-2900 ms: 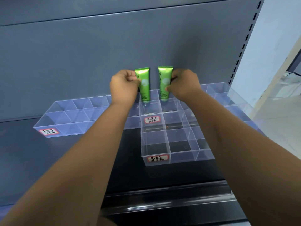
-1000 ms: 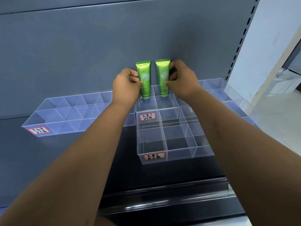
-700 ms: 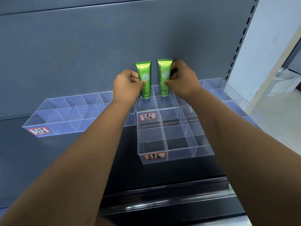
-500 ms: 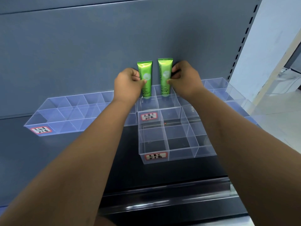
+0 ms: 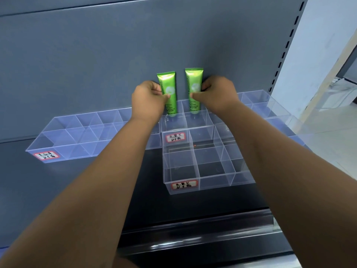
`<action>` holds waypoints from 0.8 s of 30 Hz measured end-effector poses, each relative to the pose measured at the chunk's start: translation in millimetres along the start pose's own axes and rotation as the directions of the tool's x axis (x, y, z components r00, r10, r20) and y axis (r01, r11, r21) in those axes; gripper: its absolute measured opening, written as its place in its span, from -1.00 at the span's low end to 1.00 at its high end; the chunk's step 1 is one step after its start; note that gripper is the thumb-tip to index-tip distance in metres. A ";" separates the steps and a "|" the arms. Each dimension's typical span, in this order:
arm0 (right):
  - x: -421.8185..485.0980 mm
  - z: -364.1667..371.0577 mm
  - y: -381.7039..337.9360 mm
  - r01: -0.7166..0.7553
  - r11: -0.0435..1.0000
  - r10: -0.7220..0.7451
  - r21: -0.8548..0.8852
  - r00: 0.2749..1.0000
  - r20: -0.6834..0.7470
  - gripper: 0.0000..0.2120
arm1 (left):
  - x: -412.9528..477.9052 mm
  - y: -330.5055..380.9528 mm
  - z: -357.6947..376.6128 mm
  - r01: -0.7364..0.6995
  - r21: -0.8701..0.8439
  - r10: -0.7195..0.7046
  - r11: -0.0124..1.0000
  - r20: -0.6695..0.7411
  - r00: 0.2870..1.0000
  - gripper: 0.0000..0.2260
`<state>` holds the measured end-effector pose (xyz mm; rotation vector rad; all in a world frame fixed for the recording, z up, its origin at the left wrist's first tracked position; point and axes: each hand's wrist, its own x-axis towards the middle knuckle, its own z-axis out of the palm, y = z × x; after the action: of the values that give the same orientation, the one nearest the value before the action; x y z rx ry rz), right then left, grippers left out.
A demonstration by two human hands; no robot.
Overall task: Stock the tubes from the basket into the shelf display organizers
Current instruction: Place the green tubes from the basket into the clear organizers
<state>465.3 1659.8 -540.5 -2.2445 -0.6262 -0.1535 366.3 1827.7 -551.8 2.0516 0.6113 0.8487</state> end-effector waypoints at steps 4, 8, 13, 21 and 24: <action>-0.9 -1.3 -0.7 -0.005 1.000 0.005 -0.012 1.000 0.014 -0.67 | -3.4 1.2 1.6 -0.009 0.005 0.009 1.000 0.007 1.000 -0.81; -2.1 1.2 0.8 -0.012 0.996 0.010 0.083 1.000 0.025 -0.68 | -4.0 0.6 0.7 0.004 0.005 -0.004 1.000 -0.001 1.000 -0.82; -1.2 1.8 4.6 -0.032 0.992 0.030 0.119 0.999 0.019 -0.70 | -7.6 -0.2 0.5 -0.002 0.063 -0.003 0.998 0.070 0.998 -0.77; -0.8 2.2 8.2 -0.042 0.986 0.040 0.159 0.999 0.013 -0.72 | -8.1 0.3 -2.0 -0.008 0.078 0.003 0.997 0.056 0.998 -0.72; -1.0 2.6 7.8 -0.043 0.986 0.043 0.163 0.999 0.005 -0.71 | -8.7 1.0 -2.1 -0.006 0.092 0.001 0.996 0.049 0.999 -0.70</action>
<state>468.0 1656.8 -547.7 -2.0984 -0.5694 -0.0764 359.2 1822.4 -553.1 2.1507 0.6303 0.7828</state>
